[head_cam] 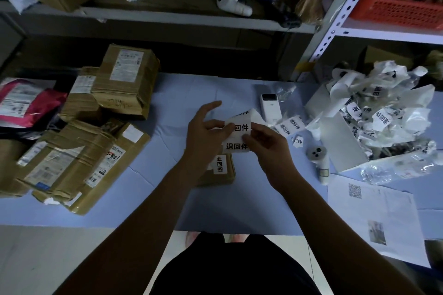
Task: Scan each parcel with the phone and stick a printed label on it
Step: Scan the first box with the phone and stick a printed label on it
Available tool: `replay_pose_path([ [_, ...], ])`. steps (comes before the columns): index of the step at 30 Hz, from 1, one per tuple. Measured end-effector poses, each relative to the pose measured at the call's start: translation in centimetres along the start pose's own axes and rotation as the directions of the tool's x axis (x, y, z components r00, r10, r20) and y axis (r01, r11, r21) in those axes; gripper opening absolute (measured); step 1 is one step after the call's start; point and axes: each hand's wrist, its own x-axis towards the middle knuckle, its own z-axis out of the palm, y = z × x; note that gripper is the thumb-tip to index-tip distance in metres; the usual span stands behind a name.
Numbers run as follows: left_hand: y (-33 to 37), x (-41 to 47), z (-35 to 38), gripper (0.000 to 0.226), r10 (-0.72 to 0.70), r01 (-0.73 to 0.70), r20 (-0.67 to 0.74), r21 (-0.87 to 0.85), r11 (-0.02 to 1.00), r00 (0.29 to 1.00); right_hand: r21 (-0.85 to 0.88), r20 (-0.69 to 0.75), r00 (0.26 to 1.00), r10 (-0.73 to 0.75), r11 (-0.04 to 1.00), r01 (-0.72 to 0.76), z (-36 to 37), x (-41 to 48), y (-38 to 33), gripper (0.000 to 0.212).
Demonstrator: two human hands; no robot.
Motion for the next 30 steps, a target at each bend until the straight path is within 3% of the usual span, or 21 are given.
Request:
replay_pose_path([
  [4, -0.2, -0.1, -0.1, 0.008, 0.122, -0.114, -0.043, 0.164, 0.980, 0.992, 0.030, 0.013, 1.000, 0.004, 1.000, -0.005, 0.3, 0.0, 0.0, 0.033],
  [6, -0.1, -0.2, -0.2, 0.019, 0.204, -0.211, 0.055, 0.309, 0.928, 0.977, 0.078, -0.051, 0.998, 0.023, 0.997, -0.019, 0.4, 0.2, -0.1, 0.030],
  [9, 0.2, -0.7, -0.1, 0.028, 0.248, -0.313, 0.219, 0.351, 0.882, 0.944, 0.161, -0.099, 0.993, 0.062, 0.986, -0.045, 0.3, 0.6, -0.3, 0.029],
  [11, 0.2, -0.9, -0.1, 0.023, 0.314, -0.348, 0.153, 0.325, 0.879, 0.937, 0.156, -0.041, 0.998, 0.052, 0.987, -0.045, 0.3, 0.6, -0.5, 0.035],
  [14, 0.2, -0.5, -0.2, 0.018, 0.337, -0.340, 0.069, 0.339, 0.877, 0.939, 0.076, 0.020, 1.000, 0.006, 0.997, -0.007, 0.4, 0.3, -0.6, 0.038],
  [20, -0.5, -0.4, -0.6, 0.032, 0.399, -0.523, 0.341, 0.486, 0.700, 0.851, -0.015, 0.009, 0.999, -0.044, 0.999, 0.044, 0.2, 0.2, -0.9, 0.019],
  [30, -0.2, -0.2, -1.5, 0.024, 0.468, -0.595, 0.368, 0.534, 0.601, 0.804, -0.442, 0.210, 0.961, -0.178, 0.860, 0.255, -0.3, 0.3, -1.6, 0.013],
])
